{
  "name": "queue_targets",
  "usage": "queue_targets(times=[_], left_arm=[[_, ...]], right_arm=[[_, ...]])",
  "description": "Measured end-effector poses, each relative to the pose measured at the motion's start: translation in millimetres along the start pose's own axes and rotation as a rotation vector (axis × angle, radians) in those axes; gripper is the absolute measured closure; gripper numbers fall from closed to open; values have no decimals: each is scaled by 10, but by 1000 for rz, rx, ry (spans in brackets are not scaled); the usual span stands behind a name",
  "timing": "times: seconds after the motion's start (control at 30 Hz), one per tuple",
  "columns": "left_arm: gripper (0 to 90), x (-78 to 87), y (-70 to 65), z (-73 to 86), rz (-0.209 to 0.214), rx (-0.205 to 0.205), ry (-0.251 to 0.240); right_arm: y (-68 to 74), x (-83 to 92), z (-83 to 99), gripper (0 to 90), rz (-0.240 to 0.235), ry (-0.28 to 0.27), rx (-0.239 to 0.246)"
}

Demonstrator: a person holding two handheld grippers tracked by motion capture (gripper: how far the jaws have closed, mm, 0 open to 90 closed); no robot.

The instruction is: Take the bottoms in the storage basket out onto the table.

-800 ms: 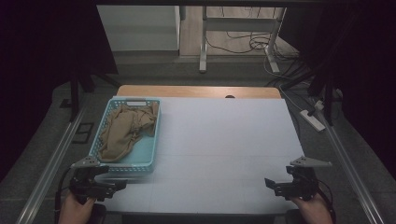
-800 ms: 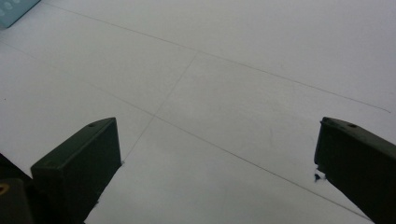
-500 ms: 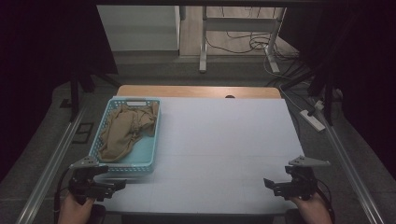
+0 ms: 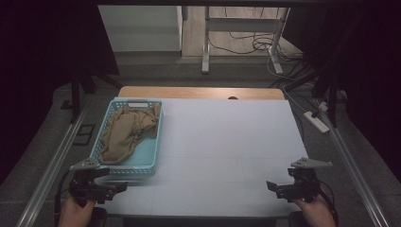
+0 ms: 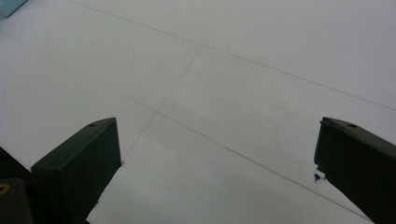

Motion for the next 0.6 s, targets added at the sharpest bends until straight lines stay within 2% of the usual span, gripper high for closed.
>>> queue_targets(times=[0.23,0.5,0.6], left_arm=[[0,0,-7,-2,5,-4,-1],[0,7,-9,-56,27,-20,-47],[0,15,-11,-78,23,-35,-64]], right_arm=[[-2,-4,0,8,-2,2,-5],[5,-11,4,8,-1,12,-2],[3,-11,5,8,-2,15,-4]])
Point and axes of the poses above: each handheld gripper's, and its own axes: x roughly backward along the jaws, z roughly out of its underside, y roughly to its left, the point moved 7 cm from there along -x, roughly forward along the jaws, and after that the axes turned 1 degree about z, right-handed, at the moved point
